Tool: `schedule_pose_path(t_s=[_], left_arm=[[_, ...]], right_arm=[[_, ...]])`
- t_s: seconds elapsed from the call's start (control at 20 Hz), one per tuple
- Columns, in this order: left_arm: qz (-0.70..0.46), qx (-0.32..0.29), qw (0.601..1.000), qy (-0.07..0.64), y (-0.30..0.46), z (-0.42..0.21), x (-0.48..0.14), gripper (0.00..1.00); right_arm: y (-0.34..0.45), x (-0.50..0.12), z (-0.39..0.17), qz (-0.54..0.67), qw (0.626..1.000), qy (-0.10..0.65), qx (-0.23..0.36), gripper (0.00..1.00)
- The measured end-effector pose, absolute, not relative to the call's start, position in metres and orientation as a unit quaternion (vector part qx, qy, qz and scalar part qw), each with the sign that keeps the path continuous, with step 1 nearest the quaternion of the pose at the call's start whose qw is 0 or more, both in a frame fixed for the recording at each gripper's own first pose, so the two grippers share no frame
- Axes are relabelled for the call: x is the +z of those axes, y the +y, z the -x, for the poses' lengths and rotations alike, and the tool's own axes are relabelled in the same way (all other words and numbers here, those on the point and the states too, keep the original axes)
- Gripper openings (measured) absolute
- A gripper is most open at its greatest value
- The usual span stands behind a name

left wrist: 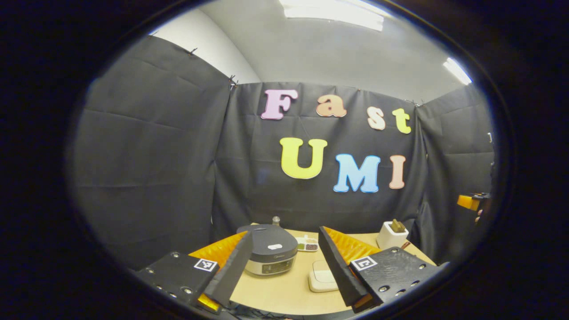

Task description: Close the left gripper, press the button to open the rice cooker; take a wooden spoon from the chopstick holder with the right hand, scoop a spoonful of rice and pour it into the rice cooker, then put the wooden spoon back into the chopstick holder.

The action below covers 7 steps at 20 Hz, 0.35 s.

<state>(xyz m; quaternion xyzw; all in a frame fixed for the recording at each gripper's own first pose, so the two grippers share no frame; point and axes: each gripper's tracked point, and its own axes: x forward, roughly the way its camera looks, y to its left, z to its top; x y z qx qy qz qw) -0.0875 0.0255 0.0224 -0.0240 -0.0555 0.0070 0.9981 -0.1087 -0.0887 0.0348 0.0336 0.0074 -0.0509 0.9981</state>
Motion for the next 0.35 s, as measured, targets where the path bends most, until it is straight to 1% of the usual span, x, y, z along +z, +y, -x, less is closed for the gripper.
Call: schedule_pose_path(t_s=[0.35], left_arm=[[0.016, 0.005, 0.999, -0.040, 0.026, 0.085, 0.002, 0.93]], right_arm=[[-0.078, 0.034, 0.109, -0.019, 0.998, 0.021, -0.049, 0.98]])
